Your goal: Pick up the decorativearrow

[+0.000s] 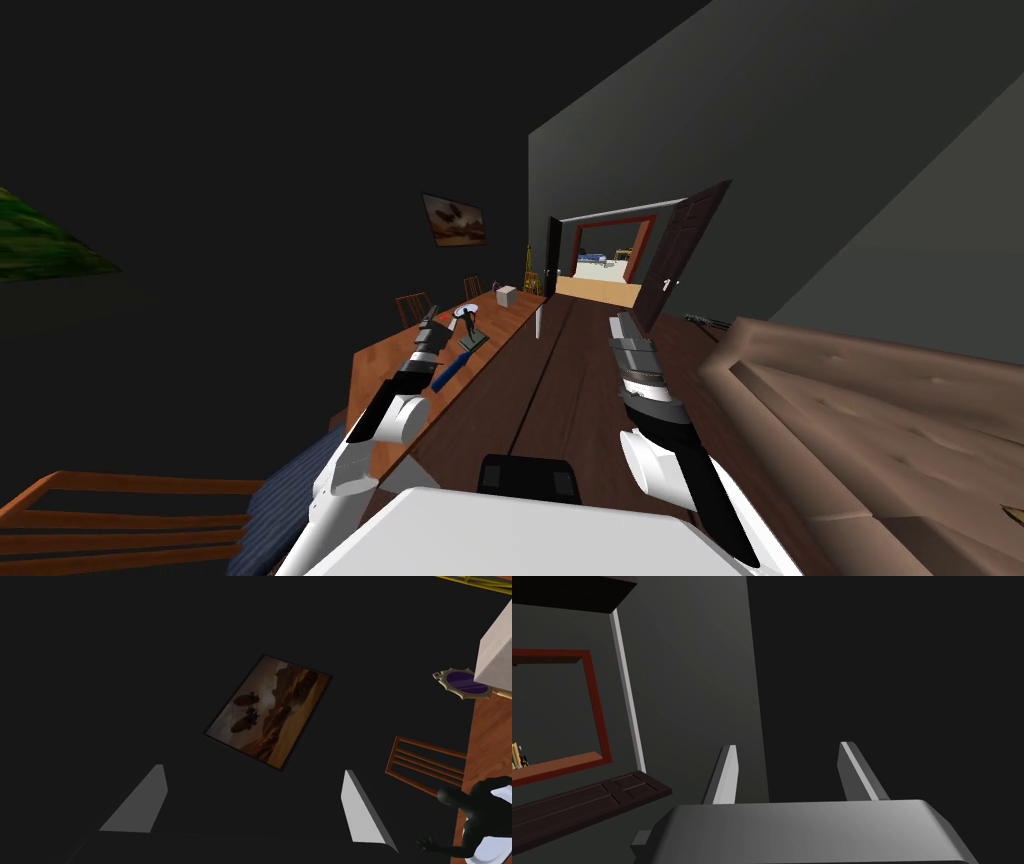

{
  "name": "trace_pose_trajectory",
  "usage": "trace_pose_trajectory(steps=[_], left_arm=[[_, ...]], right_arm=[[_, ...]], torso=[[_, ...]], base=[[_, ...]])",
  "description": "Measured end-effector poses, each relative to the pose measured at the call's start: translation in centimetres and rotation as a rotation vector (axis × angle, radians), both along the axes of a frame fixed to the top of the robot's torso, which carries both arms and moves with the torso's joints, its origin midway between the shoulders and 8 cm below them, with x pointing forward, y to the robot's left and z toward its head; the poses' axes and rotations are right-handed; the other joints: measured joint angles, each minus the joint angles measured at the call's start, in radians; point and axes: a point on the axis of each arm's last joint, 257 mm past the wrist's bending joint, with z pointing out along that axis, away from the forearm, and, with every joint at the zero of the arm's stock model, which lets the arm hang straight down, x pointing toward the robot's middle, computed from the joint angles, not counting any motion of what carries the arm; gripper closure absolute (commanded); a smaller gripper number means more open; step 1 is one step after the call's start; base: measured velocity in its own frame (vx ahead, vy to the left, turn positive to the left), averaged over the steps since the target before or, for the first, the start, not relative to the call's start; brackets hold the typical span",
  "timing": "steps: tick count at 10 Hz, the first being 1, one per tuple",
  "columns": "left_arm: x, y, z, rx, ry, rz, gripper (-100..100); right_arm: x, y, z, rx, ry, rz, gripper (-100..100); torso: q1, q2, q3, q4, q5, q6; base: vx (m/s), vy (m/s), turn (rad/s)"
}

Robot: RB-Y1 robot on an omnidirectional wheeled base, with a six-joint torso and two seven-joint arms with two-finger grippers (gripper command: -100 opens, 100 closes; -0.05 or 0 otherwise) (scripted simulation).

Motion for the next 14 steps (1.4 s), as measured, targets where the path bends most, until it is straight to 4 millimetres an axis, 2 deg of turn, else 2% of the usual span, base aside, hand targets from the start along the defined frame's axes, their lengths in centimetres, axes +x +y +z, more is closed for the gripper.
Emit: trace_pose_trajectory(steps=[2,6,9,11,14], left_arm=[[0.9,0.7,-1.1,-0.021,0.053,-0.007,-100],[2.9,2.1,-4.8,-0.077,0.193,-0.018,-100],[3.9,3.6,-8.3,-0.126,0.307,-0.017,-100],[4.3,4.0,-9.7,-0.145,0.357,-0.017,-100],[4.9,5.8,-12.4,-0.197,0.458,-0.007,-100]], right_arm=[[0.0,0.0,0.0,0.0,0.0,0.0,0],[0.0,0.0,0.0,0.0,0.0,0.0,0],[0.0,0.0,0.0,0.0,0.0,0.0,0],[0.0,0.0,0.0,0.0,0.0,0.0,0],[0.0,0.0,0.0,0.0,0.0,0.0,0]], torso=[[0.0,0.0,0.0,0.0,0.0,0.0],[0.0,-0.001,-0.001,0.0,0.0,0.0],[0.001,-0.002,-0.001,0.0,0.0,0.0],[0.0,-0.002,-0.001,0.0,0.0,0.0],[0.001,-0.003,-0.002,-0.001,0.0,0.0]], base=[[-0.016,-0.004,-0.024],[-0.009,-0.003,-0.025],[0.005,0.001,-0.024],[0.006,0.001,-0.017],[0.019,0.003,-0.028]])
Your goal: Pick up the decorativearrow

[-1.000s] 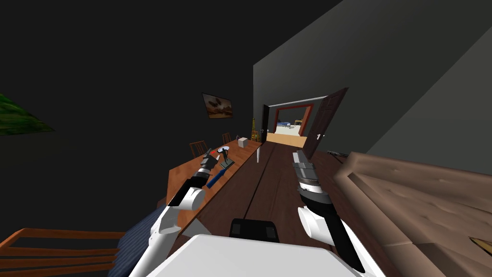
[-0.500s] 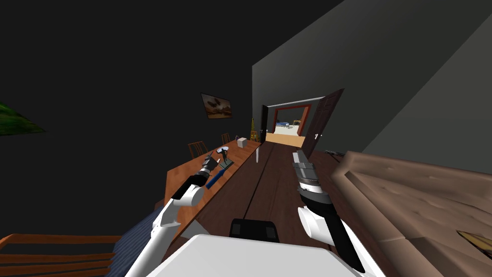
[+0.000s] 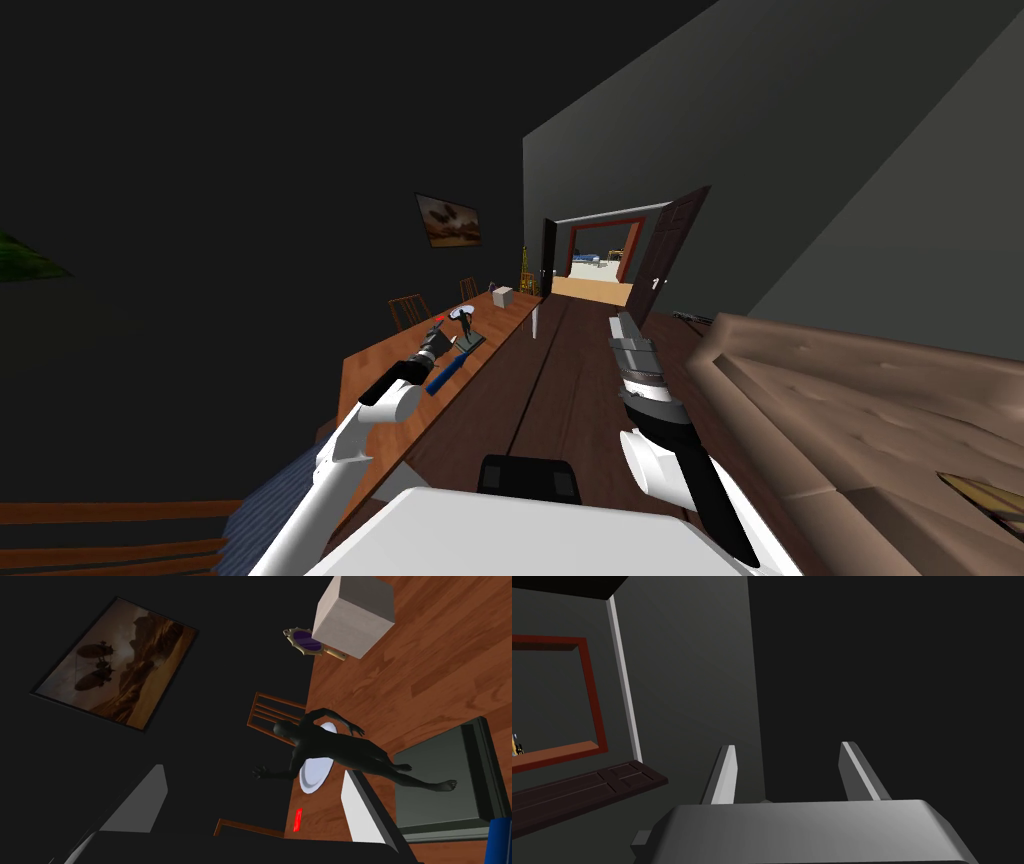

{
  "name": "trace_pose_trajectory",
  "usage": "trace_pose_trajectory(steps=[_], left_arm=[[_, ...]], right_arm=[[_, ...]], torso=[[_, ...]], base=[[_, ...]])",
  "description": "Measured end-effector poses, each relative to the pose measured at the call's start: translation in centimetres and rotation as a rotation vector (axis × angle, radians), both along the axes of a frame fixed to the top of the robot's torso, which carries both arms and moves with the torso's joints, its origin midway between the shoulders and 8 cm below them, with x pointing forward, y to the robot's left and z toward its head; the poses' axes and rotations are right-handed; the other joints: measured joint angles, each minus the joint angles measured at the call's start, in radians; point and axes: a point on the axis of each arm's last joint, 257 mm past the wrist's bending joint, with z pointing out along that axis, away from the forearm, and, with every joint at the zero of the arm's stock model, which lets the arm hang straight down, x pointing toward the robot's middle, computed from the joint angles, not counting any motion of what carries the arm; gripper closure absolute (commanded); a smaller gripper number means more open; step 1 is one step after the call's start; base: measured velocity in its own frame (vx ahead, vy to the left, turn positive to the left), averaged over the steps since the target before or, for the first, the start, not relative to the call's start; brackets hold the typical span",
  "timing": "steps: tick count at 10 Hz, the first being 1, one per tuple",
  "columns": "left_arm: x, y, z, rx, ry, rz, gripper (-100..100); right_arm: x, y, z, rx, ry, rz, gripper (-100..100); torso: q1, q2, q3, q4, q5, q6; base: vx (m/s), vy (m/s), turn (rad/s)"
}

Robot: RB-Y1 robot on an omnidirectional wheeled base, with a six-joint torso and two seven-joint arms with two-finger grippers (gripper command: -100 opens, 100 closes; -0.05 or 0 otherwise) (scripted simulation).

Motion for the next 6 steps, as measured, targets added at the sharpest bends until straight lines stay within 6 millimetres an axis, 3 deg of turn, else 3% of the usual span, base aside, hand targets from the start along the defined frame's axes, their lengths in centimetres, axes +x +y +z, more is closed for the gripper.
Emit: trace_pose_trajectory(steps=[2,6], left_arm=[[0.0,0.1,-1.5,-0.021,0.057,0.003,-100],[0.0,2.2,-5.8,-0.088,0.204,0.028,-100]], right_arm=[[0.0,0.0,0.0,0.0,0.0,0.0,0],[0.0,0.0,0.0,0.0,0.0,0.0,0]], torso=[[-0.001,0.001,0.0,0.0,0.0,0.0],[0.0,-0.001,-0.001,0.0,0.0,0.0]], base=[[0.015,0.001,-0.018],[0.028,0.005,-0.021]])
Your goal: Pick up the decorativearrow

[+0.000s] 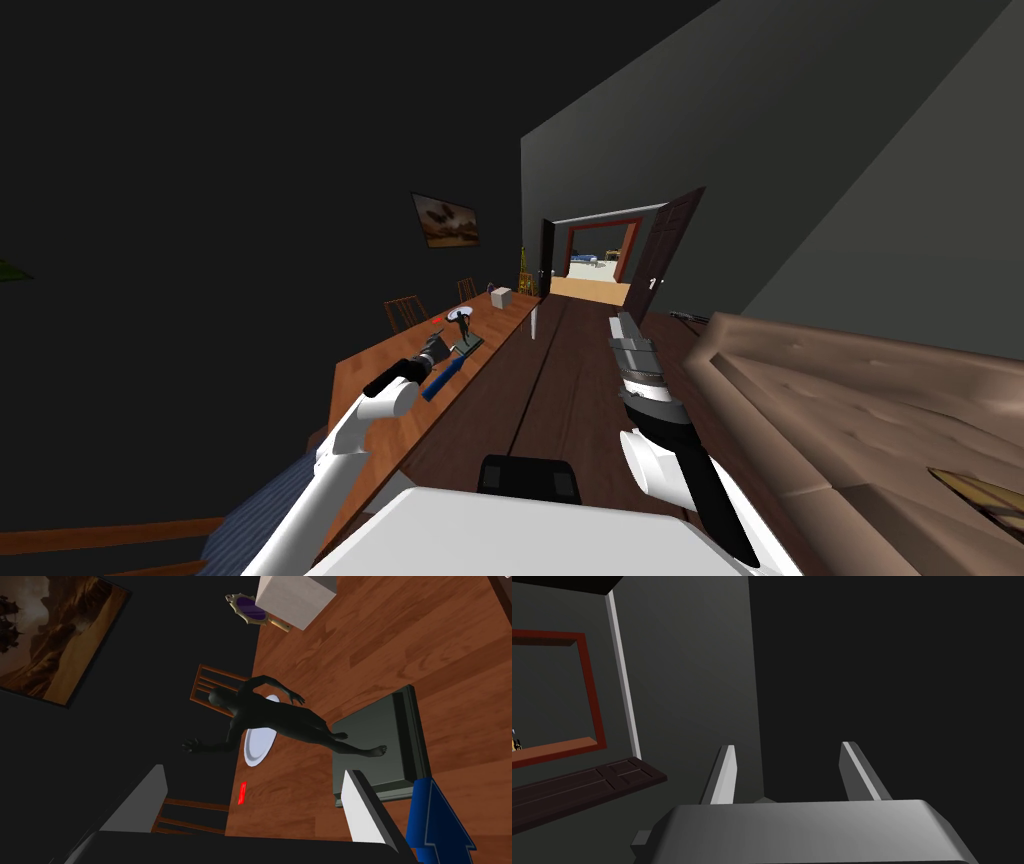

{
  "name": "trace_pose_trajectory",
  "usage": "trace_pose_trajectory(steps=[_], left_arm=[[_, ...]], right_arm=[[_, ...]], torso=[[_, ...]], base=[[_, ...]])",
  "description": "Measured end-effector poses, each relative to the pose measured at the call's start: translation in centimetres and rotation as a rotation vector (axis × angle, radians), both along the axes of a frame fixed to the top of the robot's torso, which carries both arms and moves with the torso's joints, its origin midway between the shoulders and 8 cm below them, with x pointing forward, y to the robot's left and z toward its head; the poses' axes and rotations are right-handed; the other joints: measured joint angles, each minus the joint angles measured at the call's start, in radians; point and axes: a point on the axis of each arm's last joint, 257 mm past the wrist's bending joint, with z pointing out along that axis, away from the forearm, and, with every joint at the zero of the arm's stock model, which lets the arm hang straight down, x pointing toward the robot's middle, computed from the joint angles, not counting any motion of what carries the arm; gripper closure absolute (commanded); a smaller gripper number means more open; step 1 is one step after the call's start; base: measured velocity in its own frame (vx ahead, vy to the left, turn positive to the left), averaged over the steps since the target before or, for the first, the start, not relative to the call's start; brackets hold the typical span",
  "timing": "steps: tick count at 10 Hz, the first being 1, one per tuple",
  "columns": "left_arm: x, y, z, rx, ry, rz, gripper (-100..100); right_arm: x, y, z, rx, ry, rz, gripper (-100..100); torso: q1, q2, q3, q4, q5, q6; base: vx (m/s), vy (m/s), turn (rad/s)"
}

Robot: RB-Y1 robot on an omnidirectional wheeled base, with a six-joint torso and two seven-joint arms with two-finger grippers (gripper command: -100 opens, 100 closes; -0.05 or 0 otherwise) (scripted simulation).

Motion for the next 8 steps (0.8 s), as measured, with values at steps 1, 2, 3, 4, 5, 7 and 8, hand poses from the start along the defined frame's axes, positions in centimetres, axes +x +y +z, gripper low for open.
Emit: trace_pose_trajectory(steps=[1,2,3,4,5,7,8], left_arm=[[-0.2,0.0,-0.5,-0.006,0.024,0.001,-100],[-0.1,0.5,-1.8,-0.025,0.061,0.011,-100],[-0.4,0.7,-2.7,-0.038,0.095,0.017,-100],[-0.6,1.6,-4.0,-0.061,0.138,0.03,-100],[-1.0,2.0,-4.9,-0.076,0.17,0.038,-100],[-1.7,2.7,-6.3,-0.1,0.226,0.053,-100],[-2.0,2.7,-7.2,-0.115,0.26,0.061,-100]], right_arm=[[0.0,0.0,0.0,0.0,0.0,0.0,0],[0.0,0.0,0.0,0.0,0.0,0.0,0],[0.0,0.0,0.0,0.0,0.0,0.0,0],[0.0,0.0,0.0,0.0,0.0,0.0,0],[0.0,0.0,0.0,0.0,0.0,0.0,0],[0.0,0.0,0.0,0.0,0.0,0.0,0],[0.0,0.0,0.0,0.0,0.0,0.0,0]], torso=[[-0.001,0.001,0.001,0.0,0.0,0.0],[0.0,0.001,0.0,0.0,0.0,0.0],[0.0,0.0,0.0,0.0,0.0,0.0],[0.0,-0.001,0.0,0.0,0.0,0.0],[0.0,-0.001,0.0,0.0,0.0,0.0],[0.0,0.0,0.0,0.0,0.0,0.0],[0.0,0.0,0.0,0.0,0.0,0.0]], base=[[0.025,0.001,-0.038],[0.032,0.002,-0.03],[0.05,0.008,-0.033],[0.046,0.011,-0.029],[0.02,0.004,0.0],[0.041,0.004,-0.03],[0.06,0.014,-0.044]])
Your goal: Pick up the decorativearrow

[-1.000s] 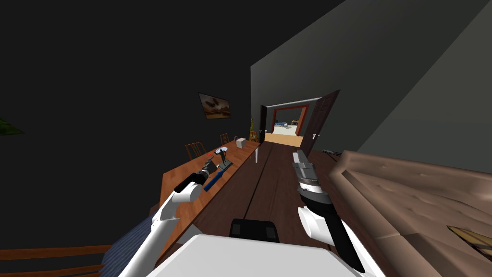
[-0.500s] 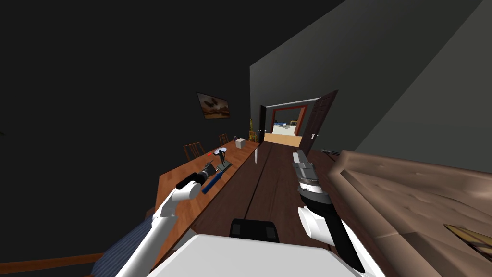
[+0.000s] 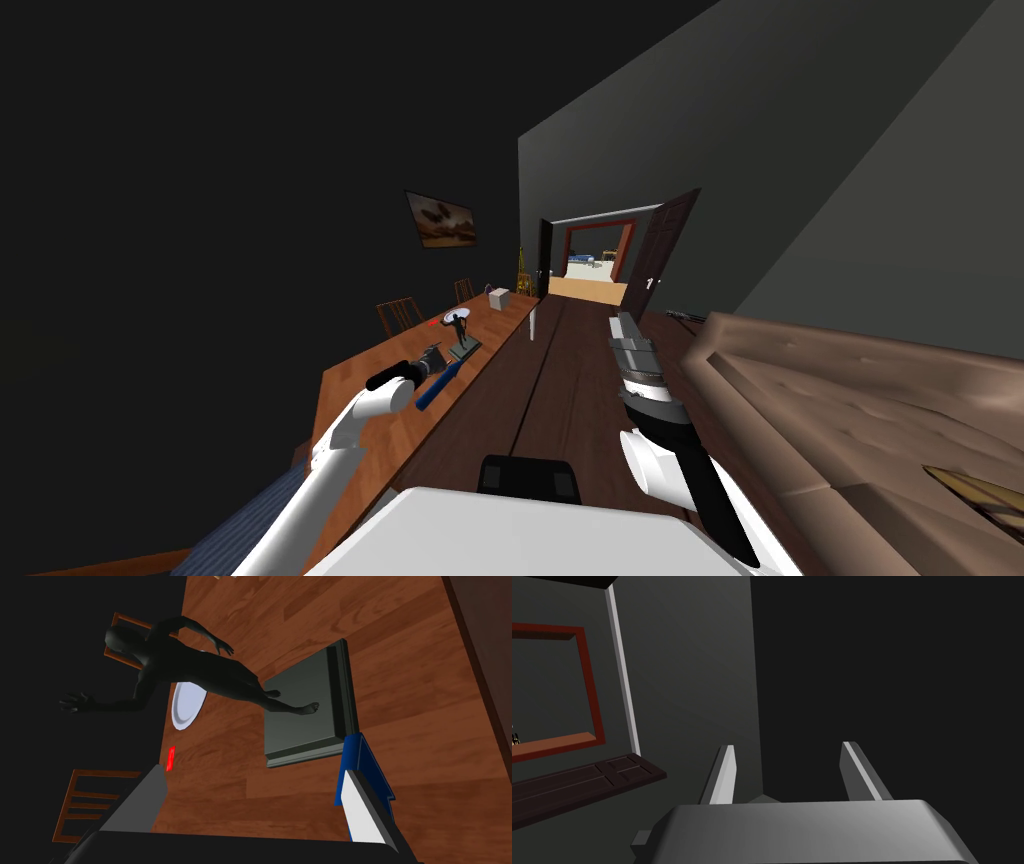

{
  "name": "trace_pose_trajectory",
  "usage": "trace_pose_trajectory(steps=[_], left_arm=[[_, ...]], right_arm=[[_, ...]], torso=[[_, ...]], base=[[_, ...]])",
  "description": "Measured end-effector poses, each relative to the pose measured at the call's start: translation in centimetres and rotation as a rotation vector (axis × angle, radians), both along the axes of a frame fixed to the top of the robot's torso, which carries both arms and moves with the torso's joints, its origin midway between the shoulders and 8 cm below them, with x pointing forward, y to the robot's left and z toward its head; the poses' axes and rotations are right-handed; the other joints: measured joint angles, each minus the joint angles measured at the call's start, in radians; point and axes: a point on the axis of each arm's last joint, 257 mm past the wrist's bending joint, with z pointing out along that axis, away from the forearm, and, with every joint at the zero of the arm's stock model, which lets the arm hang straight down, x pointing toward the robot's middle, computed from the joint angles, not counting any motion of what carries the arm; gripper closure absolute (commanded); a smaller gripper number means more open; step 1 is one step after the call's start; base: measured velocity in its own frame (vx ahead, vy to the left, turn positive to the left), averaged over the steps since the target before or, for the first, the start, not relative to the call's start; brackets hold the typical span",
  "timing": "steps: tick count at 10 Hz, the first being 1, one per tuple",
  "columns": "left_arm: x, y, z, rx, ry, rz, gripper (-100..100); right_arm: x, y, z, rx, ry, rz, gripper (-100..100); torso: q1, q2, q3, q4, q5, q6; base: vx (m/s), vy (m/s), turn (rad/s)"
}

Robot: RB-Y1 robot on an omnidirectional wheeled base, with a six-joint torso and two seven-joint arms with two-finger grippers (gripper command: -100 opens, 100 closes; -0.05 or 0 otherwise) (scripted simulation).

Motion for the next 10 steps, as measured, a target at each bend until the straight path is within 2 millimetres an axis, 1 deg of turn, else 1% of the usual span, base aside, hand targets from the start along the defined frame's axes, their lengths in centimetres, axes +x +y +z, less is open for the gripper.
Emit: trace_pose_trajectory(steps=[1,3,5,6,8,9,10], left_arm=[[-0.5,0.6,-1.2,-0.022,0.042,0.017,-100],[-1.1,1.1,-2.6,-0.045,0.101,0.029,-100],[-2.2,2.0,-4.6,-0.079,0.173,0.054,-100],[-3.0,2.7,-5.6,-0.099,0.21,0.073,-100],[-3.9,2.8,-6.8,-0.121,0.262,0.087,-100],[-4.4,3.3,-7.1,-0.137,0.293,0.103,-100],[-5.2,3.5,-8.0,-0.154,0.33,0.115,-100]], right_arm=[[0.0,0.0,0.0,0.0,0.0,0.0,0],[0.0,0.0,0.0,0.0,0.0,0.0,0],[0.0,0.0,0.0,0.0,0.0,0.0,0],[0.0,0.0,0.0,0.0,0.0,0.0,0],[0.0,0.0,0.0,0.0,0.0,0.0,0],[0.0,0.0,0.0,0.0,0.0,0.0,0],[0.0,0.0,0.0,0.0,0.0,0.0,0]], torso=[[0.001,-0.001,-0.001,0.0,0.0,0.0],[0.0,0.001,0.0,0.0,0.0,0.0],[0.0,0.0,0.0,0.0,0.0,0.0],[0.001,-0.001,-0.001,0.0,0.0,0.0],[0.0,0.0,0.0,0.0,0.0,0.0],[0.0,0.0,0.0,0.0,0.0,0.0],[0.0,0.0,0.0,0.0,0.0,0.0]], base=[[0.05,0.007,-0.024],[0.032,-0.003,-0.02],[0.056,0.011,-0.034],[0.061,0.014,-0.02],[0.039,0.003,-0.019],[0.048,0.006,-0.028],[0.06,-0.003,-0.043]])
